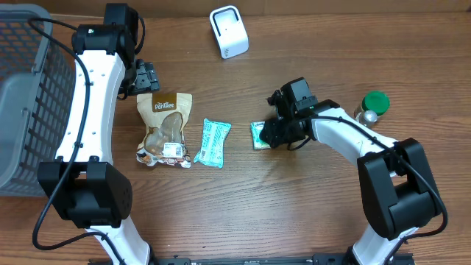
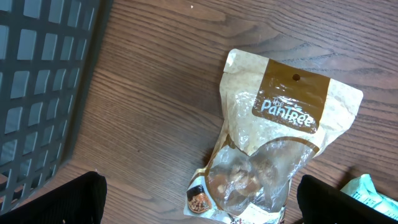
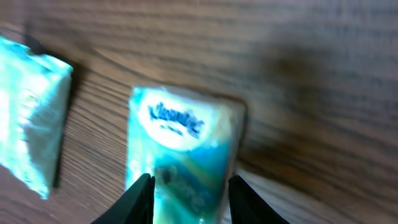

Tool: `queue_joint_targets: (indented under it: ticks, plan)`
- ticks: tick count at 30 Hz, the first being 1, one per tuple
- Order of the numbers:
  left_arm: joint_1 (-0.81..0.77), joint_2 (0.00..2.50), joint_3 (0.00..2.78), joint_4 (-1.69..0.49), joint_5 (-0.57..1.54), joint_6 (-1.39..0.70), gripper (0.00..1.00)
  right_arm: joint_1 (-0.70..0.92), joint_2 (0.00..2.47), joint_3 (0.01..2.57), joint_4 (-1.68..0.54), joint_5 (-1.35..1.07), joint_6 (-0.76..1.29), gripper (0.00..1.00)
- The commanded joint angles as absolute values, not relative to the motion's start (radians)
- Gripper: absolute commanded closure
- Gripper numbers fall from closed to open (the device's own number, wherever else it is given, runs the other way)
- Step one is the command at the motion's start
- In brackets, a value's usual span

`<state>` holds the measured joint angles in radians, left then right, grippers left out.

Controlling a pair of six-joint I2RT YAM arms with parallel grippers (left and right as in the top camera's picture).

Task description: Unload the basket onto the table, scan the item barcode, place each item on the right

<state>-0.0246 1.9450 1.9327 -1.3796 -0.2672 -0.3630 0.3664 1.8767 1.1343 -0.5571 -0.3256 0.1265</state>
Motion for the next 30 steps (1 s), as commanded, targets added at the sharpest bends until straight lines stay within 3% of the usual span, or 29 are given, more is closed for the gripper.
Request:
queue_joint_targets:
  ticks: [1, 20, 26, 30]
  plan:
    - [-0.027, 1.935, 1.95, -1.379, -0.28, -0.359, 0.0, 0.364, 1.863, 1.167, -0.554, -0.328, 0.123, 0.64]
    - [-0.027, 1.935, 1.95, -1.379, -0.28, -0.359, 0.0, 0.364, 1.863, 1.082, -0.484, -0.276, 0.126, 0.69]
    - [-0.027, 1.935, 1.95, -1.379, -0.279, -0.359, 0.0, 0.364, 1.863, 1.022, -0.444, -0.236, 0.127, 0.77]
    - [-0.027, 1.935, 1.95, -1.379, -0.28, -0.359, 0.0, 0.364, 1.863, 1.014, -0.439, -0.242, 0.128, 0.89]
